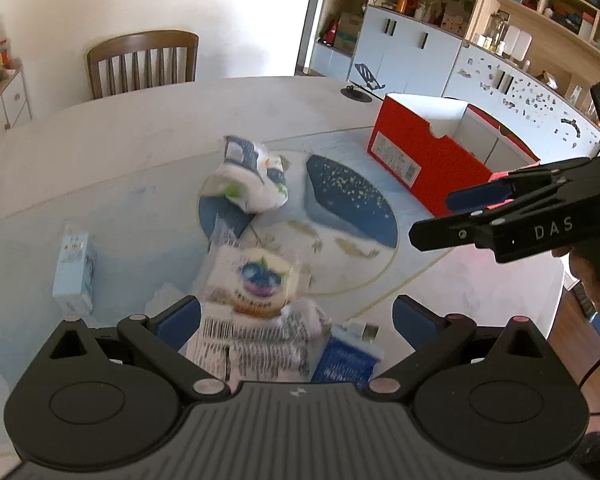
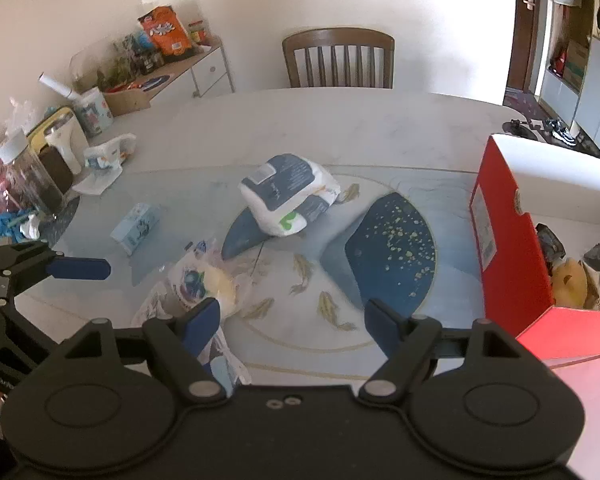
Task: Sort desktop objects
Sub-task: 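Withdraw both grippers from the box back toward the snack pile, then grasp the clear printed packet with the left gripper while the right grasps the white cable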
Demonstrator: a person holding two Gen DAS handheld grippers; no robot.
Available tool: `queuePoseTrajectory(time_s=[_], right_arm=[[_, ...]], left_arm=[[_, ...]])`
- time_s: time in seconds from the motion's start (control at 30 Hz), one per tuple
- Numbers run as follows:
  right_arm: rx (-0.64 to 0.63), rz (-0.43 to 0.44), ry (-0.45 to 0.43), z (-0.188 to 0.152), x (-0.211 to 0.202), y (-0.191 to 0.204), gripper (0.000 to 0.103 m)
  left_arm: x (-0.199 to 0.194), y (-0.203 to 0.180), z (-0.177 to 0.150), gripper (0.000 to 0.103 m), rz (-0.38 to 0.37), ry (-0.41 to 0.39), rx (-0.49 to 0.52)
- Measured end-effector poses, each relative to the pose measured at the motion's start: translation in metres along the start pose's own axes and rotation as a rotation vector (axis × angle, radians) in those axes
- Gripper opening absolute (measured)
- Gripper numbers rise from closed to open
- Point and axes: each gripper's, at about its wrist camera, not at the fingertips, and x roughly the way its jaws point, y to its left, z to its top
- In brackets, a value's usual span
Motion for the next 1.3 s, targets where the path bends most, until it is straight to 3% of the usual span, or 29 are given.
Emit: queuePoseTrajectory(time_s=[0.37, 1.1, 1.3], right_arm=[[-0.024, 0.008, 0.021, -0.009, 0.007, 0.018, 0.079], [-0.081, -0.029, 0.079, -0.029, 0.045, 0.037, 0.076], [-0.104, -0.016, 0.119, -0.029, 0.059, 0.039, 0.062]], left_arm=[[-0.002, 0.0, -0.03, 0.103, 0.004, 0.004, 0.024], [0.037, 0.02, -0.037, 0.103, 0.057, 0.026, 0.044], [0.045, 0.018, -0.035, 0.103, 0.066, 0.039, 0.051]])
